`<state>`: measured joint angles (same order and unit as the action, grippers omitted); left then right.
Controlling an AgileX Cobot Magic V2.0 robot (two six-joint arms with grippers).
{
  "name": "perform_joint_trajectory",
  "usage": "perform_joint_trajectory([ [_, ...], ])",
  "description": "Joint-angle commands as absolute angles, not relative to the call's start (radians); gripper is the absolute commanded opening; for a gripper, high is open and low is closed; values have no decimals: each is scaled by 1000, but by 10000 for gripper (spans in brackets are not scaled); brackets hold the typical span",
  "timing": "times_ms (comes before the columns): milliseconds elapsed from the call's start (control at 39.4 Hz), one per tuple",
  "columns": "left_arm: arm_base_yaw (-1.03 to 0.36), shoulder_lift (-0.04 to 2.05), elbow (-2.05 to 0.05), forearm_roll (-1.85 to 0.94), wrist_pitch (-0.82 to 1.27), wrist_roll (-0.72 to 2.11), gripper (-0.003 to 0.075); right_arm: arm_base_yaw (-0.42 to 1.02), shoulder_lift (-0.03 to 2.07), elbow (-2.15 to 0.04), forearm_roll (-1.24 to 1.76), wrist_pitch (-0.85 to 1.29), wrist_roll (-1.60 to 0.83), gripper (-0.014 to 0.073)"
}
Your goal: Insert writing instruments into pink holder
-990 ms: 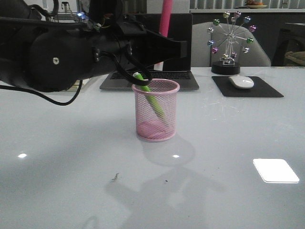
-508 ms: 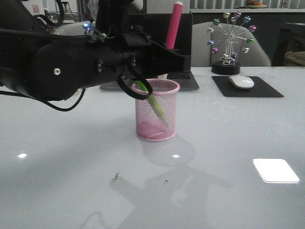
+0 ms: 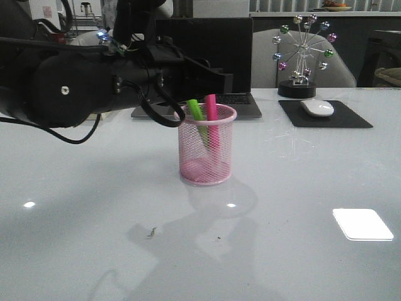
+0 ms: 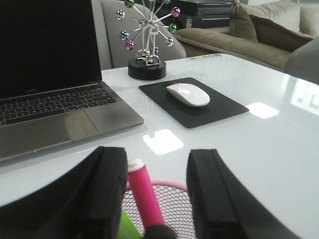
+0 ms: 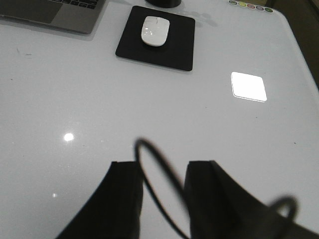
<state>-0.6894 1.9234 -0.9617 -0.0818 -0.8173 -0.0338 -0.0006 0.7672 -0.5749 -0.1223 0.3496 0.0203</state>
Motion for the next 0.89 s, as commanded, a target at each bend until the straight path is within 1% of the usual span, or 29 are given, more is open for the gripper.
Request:
perform_joint_trajectory([
  [0, -686, 1872, -984, -84, -917, -37, 375, -6, 757, -606, -137, 278, 14, 350],
  [203, -686, 1855, -984, -84, -977, -42, 374, -6, 757, -606, -137, 278, 14, 350],
  [279, -686, 1825, -984, -84, -956, -42, 374, -6, 757, -606, -137, 278, 14, 350],
  [432, -673, 1735, -984, -87, -798, -42, 374, -6, 757, -606, -137, 278, 14, 350],
  [584, -619, 1612, -984, -87, -620, -42, 369, -6, 757, -606, -137, 278, 14, 350],
  [762, -519, 1455, -984, -78, -415, -37, 304, -6, 757, -606, -137, 278, 14, 350],
  [863, -450, 1370, -984, -57, -307, -35, 298, -6, 757, -606, -137, 278, 14, 350],
])
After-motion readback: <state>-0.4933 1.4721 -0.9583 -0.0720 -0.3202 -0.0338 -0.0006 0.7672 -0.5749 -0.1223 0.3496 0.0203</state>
